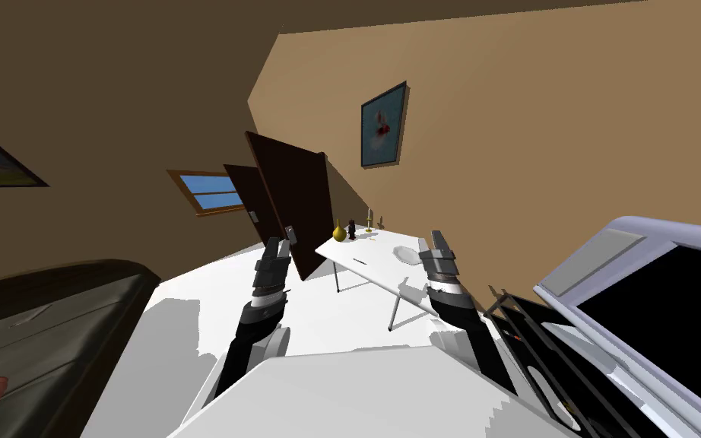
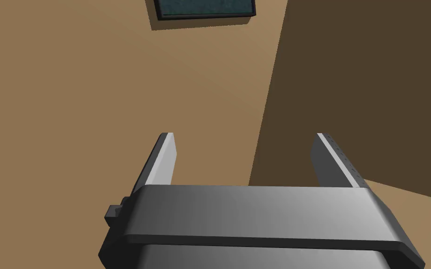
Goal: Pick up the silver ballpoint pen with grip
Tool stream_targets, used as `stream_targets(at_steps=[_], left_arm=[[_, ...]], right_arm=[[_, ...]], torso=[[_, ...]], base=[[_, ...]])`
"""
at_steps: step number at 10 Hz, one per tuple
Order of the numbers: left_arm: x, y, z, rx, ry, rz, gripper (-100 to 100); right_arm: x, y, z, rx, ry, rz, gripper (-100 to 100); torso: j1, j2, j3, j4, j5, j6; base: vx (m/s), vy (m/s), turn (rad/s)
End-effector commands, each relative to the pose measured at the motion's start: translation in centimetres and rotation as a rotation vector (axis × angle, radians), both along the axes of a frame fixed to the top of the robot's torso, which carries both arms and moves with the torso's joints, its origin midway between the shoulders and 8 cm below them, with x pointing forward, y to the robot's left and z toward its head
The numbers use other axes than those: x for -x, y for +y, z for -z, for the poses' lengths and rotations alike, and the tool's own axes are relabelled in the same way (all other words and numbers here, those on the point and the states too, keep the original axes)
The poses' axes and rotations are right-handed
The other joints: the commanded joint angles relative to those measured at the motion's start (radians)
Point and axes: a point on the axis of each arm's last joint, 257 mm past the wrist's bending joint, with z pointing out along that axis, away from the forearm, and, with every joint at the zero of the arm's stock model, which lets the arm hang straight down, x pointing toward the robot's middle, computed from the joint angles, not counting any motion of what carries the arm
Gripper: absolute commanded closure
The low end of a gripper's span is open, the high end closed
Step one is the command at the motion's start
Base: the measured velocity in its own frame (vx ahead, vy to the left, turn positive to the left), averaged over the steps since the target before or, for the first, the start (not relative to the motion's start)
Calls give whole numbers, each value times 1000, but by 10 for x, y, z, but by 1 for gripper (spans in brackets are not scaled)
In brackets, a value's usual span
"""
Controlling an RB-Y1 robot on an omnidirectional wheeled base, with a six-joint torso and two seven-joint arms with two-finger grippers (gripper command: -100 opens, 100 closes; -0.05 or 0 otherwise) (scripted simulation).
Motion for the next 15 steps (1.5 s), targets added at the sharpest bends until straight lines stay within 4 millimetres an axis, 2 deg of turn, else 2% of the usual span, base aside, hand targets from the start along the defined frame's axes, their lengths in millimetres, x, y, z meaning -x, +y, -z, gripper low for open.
stream_targets(at_steps=[1,5,6,7,8,9,10,11,12,13,14,15], left_arm=[[0,0,0,0,0,0,0],[0,0,0,0,0,0,0],[0,0,0,0,0,0,0],[0,0,0,0,0,0,0],[0,0,0,0,0,0,0],[0,0,0,0,0,0,0],[0,0,0,0,0,0,0],[0,0,0,0,0,0,0],[0,0,0,0,0,0,0],[0,0,0,0,0,0,0],[0,0,0,0,0,0,0],[0,0,0,0,0,0,0]], right_arm=[[-3,5,5,30,20,-18,-100],[-15,24,34,138,118,-84,-100],[-15,26,34,156,122,-92,-100],[-18,31,45,185,154,-110,-100],[-18,33,46,197,156,-116,-100],[-21,38,58,231,191,-135,-100],[-21,39,58,243,193,-140,-100],[-22,43,71,279,230,-160,-100],[-22,44,72,291,233,-166,-100],[-24,49,86,327,270,-184,-100],[-24,50,87,342,274,-191,-100],[-24,53,101,377,312,-209,-100]], torso=[[0,0,0,0,0,0],[6,1,1,0,1,0],[6,2,1,0,1,0],[4,1,1,0,1,0],[4,1,1,0,1,0],[3,1,1,0,1,0],[5,1,1,0,1,0],[4,1,1,0,1,0],[5,1,1,0,1,0],[4,1,0,0,1,0],[5,1,0,0,1,0],[4,0,0,0,1,0]], base=[[-7,22,48],[-19,78,98],[-18,61,41],[-15,58,130],[-9,51,38],[-14,80,103],[-15,63,45],[-11,78,112],[-5,60,69],[-2,75,139],[-2,65,63],[-3,70,155]])
